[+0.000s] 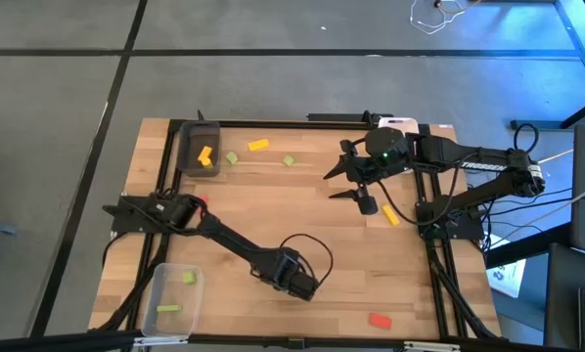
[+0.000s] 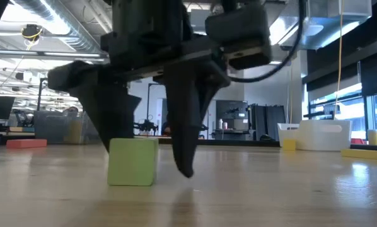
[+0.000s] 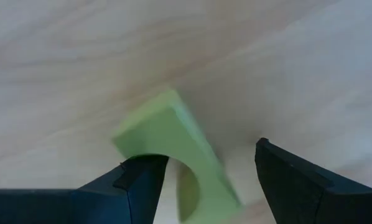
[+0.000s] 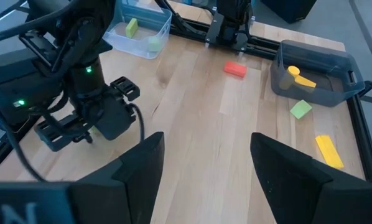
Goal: Sort & place blocks by color
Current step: Put the green block into the transparent bin
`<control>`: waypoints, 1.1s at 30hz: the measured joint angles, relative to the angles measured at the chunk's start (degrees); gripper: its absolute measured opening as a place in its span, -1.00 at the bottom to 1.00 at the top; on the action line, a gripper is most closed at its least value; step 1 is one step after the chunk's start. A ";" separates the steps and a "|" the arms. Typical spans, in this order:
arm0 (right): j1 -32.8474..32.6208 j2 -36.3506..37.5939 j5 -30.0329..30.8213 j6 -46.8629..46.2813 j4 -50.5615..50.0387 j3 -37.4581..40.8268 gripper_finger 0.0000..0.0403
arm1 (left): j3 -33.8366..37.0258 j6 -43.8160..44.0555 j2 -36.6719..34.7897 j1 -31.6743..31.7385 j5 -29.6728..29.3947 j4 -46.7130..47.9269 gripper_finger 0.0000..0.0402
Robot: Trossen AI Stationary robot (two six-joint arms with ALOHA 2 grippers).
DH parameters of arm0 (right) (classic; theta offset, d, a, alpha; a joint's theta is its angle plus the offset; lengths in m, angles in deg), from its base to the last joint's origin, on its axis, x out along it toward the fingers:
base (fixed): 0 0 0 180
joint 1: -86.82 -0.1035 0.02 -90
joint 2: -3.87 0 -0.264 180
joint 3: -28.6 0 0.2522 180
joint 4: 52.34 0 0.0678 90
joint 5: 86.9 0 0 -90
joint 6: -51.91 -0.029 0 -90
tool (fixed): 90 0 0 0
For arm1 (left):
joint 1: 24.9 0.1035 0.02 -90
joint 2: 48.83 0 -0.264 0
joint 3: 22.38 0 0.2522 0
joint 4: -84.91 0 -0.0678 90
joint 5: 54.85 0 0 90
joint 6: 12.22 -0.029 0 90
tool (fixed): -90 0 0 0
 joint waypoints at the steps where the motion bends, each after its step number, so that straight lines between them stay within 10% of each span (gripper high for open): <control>1: -0.02 -0.01 0.00 0.01 0.04 0.00 0.19 | -0.08 -0.93 0.21 0.00 0.01 -0.15 0.16; 19: -0.01 -0.02 0.00 0.00 0.59 0.00 0.19 | 0.05 -2.31 0.43 -0.17 -2.71 0.60 0.12; 33: 0.00 -0.02 0.00 0.02 0.59 0.00 0.19 | 0.05 -6.70 0.45 0.81 -0.61 6.02 -0.79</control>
